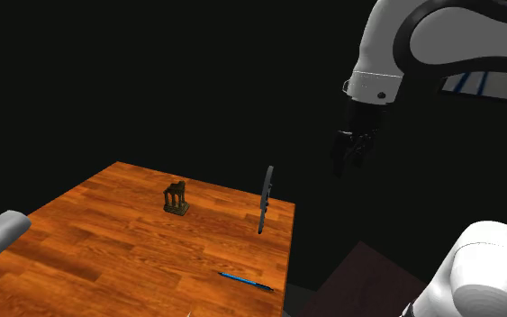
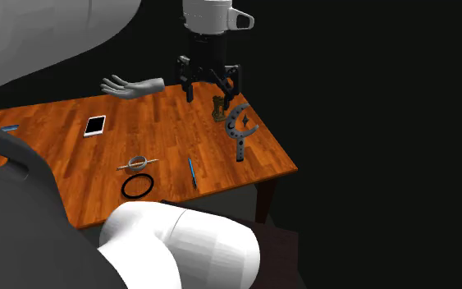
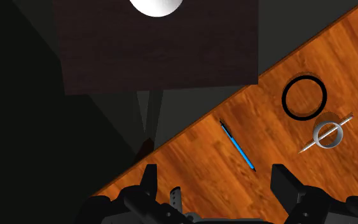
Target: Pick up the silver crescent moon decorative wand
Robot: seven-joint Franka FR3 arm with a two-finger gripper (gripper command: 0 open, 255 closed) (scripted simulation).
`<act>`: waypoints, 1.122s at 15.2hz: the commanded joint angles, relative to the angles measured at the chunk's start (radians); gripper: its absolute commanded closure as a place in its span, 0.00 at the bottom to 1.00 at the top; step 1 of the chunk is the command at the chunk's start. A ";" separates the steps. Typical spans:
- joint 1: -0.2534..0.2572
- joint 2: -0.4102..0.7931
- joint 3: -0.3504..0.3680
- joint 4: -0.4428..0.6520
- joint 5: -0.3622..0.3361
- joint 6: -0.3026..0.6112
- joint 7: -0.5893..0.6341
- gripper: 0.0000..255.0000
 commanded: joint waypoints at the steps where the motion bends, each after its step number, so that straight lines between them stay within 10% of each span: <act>1: 0.000 0.000 0.000 0.000 0.000 0.000 0.000 0.00; 17: -0.070 0.535 0.015 0.207 -0.067 0.422 0.056 0.00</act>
